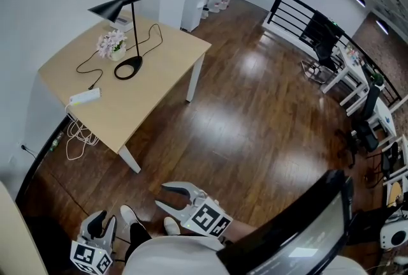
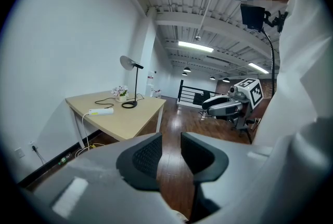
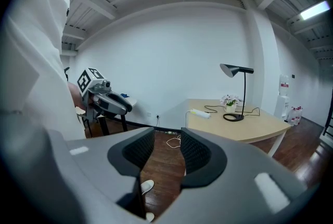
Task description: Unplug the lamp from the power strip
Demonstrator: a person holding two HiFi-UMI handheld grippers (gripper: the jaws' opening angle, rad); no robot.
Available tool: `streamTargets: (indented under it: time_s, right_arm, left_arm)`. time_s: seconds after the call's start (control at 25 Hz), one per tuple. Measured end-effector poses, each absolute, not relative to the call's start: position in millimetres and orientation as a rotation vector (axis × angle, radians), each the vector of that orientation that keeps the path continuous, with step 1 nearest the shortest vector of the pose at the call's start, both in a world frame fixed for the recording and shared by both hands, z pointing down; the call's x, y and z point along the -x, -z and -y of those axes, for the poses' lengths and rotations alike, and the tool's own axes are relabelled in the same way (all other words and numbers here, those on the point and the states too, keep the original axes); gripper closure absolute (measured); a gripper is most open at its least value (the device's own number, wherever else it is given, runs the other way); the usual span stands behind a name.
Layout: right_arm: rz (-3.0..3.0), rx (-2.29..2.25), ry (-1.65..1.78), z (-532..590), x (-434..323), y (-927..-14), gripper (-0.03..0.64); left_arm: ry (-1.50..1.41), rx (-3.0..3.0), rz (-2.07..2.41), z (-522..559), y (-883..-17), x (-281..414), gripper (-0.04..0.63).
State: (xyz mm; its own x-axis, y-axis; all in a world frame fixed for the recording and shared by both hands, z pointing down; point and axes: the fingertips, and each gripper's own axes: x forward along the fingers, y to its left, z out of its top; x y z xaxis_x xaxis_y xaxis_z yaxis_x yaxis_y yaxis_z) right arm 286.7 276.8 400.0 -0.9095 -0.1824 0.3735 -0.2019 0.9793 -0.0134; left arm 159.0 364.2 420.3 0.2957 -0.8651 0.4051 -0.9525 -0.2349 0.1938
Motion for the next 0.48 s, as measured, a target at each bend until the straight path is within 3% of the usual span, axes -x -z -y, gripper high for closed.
streamTargets:
  time_s: [0.48]
  right_arm:
    - [2.75, -0.251, -0.073, -285, -289, -401, 0.46]
  left_arm:
    - [-0.292, -2.139, 1.65, -377, -425, -159, 0.472]
